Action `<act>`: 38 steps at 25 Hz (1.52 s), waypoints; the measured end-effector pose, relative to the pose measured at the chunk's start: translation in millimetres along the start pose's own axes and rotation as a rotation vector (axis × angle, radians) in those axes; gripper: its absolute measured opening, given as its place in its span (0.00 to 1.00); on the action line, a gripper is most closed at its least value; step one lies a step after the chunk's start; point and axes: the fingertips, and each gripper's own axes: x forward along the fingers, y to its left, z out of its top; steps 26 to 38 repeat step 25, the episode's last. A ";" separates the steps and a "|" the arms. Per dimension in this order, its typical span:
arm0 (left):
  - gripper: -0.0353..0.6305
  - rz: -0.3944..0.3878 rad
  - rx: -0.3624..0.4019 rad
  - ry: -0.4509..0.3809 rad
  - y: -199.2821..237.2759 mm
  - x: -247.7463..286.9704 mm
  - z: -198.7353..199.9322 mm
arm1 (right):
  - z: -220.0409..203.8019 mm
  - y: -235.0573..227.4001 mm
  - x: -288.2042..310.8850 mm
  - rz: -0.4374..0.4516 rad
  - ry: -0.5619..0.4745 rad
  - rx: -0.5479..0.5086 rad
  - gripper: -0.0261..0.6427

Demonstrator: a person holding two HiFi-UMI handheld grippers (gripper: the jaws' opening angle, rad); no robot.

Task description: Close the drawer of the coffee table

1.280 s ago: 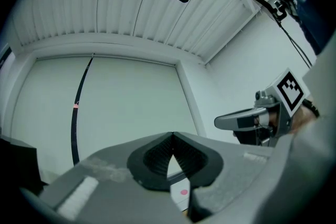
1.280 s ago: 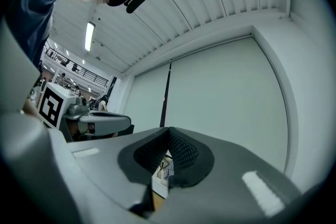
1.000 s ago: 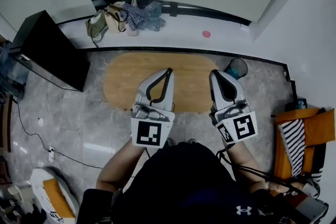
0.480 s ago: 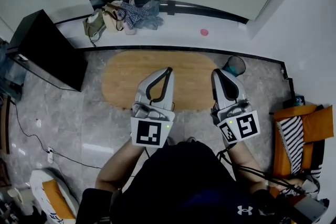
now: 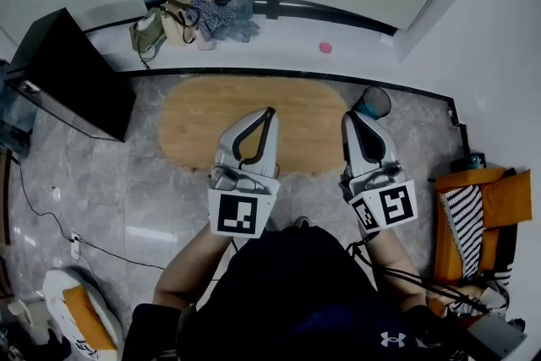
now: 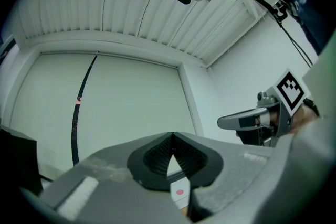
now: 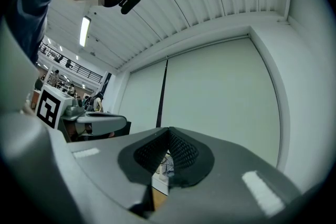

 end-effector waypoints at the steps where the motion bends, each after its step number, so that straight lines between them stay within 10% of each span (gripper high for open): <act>1: 0.06 0.001 -0.007 0.005 -1.0 -0.6 -1.3 | -0.8 0.1 -1.1 -0.001 0.001 -0.001 0.04; 38: 0.06 0.018 -0.042 0.039 6.1 -10.8 -12.7 | -14.2 8.3 -5.7 -0.007 0.028 0.029 0.04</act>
